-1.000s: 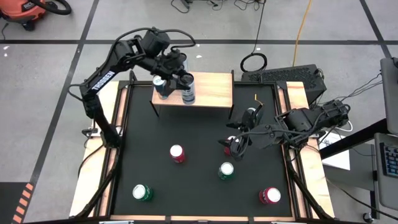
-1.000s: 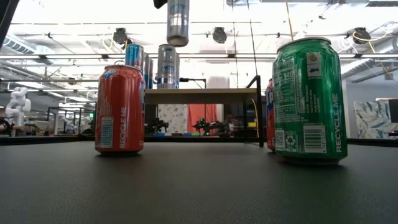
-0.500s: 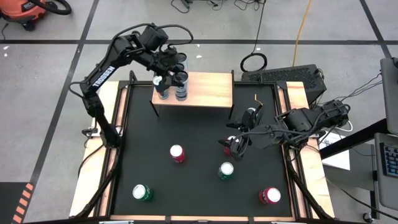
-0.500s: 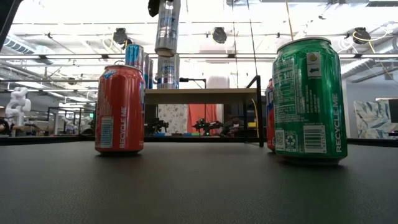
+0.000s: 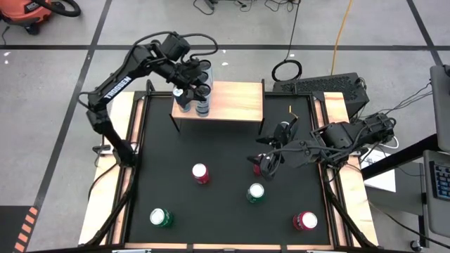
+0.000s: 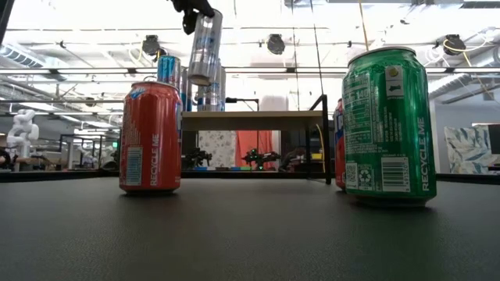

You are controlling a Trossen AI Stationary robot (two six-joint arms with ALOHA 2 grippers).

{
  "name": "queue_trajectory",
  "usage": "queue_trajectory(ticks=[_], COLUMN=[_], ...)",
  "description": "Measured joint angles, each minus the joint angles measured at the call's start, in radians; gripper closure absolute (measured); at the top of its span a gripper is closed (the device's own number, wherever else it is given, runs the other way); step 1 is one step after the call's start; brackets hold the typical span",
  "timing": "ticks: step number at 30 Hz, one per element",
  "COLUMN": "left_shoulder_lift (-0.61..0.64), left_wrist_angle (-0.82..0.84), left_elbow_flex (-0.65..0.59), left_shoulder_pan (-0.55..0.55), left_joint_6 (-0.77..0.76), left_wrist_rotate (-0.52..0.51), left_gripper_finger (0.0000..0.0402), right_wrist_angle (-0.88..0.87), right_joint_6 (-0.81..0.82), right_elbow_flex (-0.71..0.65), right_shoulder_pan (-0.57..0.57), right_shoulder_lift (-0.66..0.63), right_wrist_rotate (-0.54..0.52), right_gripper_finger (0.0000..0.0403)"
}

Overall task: Place canned beverage on shelf
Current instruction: Put the white-blue soda can on the shelf

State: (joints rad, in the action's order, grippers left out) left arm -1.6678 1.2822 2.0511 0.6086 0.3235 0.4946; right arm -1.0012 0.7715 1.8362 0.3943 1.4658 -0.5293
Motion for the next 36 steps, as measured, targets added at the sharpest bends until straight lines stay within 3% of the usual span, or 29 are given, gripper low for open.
queue_trajectory(ticks=[16, 36], left_shoulder_lift=[0.131, 0.13], left_wrist_angle=[-0.233, -0.263], left_elbow_flex=[-0.298, -0.358], left_shoulder_pan=[0.011, 0.059], left_joint_6=[0.034, 0.086], left_wrist_rotate=[-0.024, -0.023], left_gripper_finger=[0.0147, 0.0147], right_wrist_angle=[0.0, -0.003], right_joint_6=[0.014, 0.026], right_elbow_flex=[0.0, 0.0], right_shoulder_pan=[0.0, 0.0], right_shoulder_lift=[0.0, 0.0], right_wrist_rotate=[0.0, 0.001], right_gripper_finger=[0.0069, 0.0069])
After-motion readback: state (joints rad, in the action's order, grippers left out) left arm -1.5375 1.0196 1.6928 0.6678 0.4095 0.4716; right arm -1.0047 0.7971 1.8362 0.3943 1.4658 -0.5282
